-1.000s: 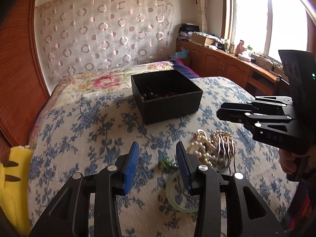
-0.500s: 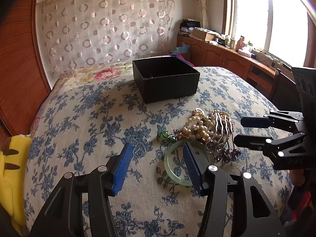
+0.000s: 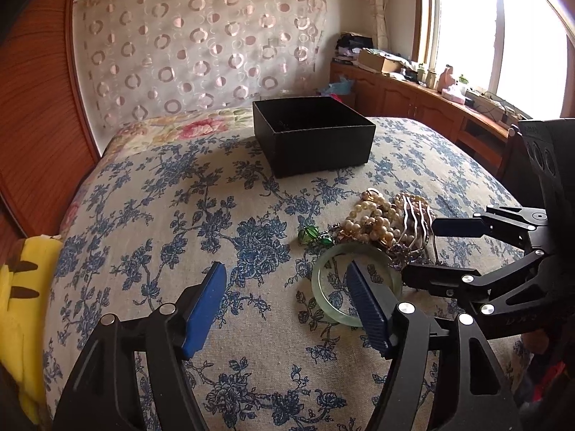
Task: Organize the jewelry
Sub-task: 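Move both open tools back over the jewelry pile, then grasp the butterfly hairpins with the right tool while the left tool grasps the jade bangle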
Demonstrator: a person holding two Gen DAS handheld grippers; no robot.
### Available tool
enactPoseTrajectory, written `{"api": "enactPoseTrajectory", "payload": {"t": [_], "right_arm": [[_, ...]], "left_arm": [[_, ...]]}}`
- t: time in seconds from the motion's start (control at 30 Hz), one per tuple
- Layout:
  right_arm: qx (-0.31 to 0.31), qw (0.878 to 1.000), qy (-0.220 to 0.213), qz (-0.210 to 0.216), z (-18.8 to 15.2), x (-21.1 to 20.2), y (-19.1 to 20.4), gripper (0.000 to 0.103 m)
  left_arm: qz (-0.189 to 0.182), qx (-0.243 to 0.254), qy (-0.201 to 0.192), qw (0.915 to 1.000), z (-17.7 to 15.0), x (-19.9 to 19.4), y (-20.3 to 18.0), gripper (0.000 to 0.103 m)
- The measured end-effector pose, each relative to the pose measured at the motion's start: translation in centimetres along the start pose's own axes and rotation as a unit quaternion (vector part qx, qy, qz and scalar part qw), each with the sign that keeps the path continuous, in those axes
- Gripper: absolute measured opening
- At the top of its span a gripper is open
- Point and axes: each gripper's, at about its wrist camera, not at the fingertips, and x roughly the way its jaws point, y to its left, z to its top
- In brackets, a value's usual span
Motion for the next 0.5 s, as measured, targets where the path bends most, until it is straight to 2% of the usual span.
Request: {"api": "enactPoseTrajectory", "payload": {"t": [0.43,0.5], "right_arm": [[-0.031,0.999,0.0,-0.039,0.5,1.3,0.8,0.08],[-0.036,0.999,-0.001,-0.038,0.3,1.2,0.9,0.072]], "left_arm": [[0.001,-0.004,0.001,1.0,-0.1,0.0,0.2,0.066],[0.001,-0.004,0.002,1.0,-0.1,0.0,0.2,0.066]]}}
